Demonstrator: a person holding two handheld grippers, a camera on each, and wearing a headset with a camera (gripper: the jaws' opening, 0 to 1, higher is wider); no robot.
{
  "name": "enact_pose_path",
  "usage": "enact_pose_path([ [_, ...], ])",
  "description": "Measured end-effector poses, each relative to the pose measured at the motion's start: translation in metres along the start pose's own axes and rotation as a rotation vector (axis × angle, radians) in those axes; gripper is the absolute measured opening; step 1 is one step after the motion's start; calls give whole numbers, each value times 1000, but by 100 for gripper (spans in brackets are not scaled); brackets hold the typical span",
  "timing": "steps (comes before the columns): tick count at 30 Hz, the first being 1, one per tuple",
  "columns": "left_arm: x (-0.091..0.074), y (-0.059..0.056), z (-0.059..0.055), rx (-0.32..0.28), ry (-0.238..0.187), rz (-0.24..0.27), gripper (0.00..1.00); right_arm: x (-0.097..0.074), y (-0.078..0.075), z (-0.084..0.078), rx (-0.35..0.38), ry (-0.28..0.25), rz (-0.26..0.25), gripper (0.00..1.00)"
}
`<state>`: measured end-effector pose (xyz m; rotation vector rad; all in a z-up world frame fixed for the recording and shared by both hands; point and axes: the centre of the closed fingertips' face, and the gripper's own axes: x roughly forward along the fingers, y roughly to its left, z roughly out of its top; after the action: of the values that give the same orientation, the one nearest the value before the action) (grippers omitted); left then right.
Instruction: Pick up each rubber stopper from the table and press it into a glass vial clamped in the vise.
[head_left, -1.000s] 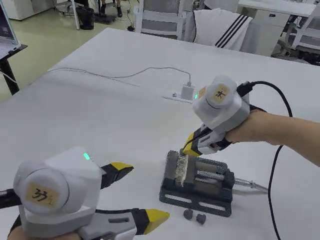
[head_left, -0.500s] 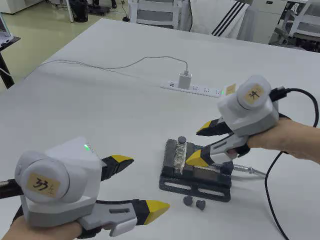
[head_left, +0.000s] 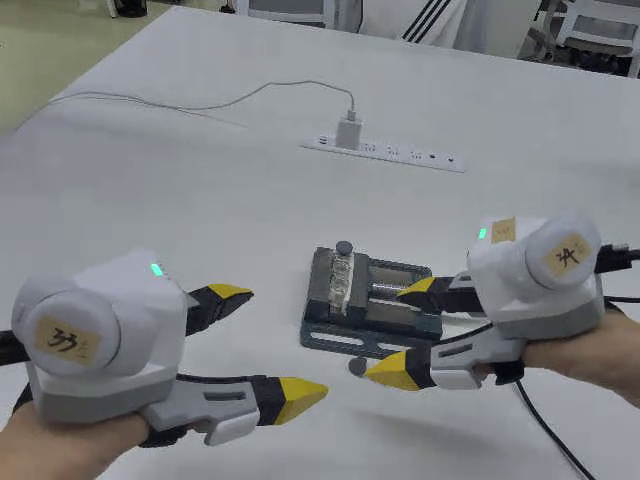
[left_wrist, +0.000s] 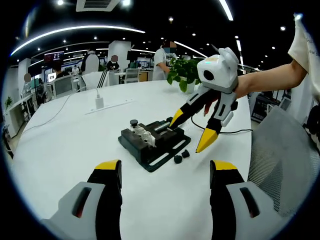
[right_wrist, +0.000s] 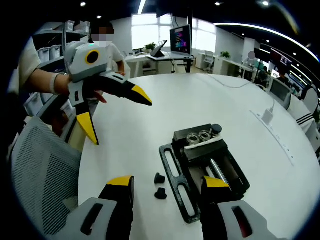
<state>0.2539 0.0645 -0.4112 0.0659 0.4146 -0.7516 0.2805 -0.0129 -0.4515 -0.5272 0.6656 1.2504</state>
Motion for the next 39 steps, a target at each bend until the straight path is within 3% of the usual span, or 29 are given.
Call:
enact_pose_path([
  [8,2,-5,-4,3,8,-18,71,1,-4,-15,56,-58,-81,32],
  [13,1,-6,-7,-2,14,-19,70,6,1,-23,95,-77,-60,24],
  [21,-1,-7,-10,-9,21,-18,70,12,6,-30,137,-69,-39,20],
  [30,0,-10,-13,-14,27,-26,69,14,3,-33,135,-57,-45,10],
  [39,1,-10,-15,-18,29,-28,68,17,6,-34,149,-58,-31,9],
])
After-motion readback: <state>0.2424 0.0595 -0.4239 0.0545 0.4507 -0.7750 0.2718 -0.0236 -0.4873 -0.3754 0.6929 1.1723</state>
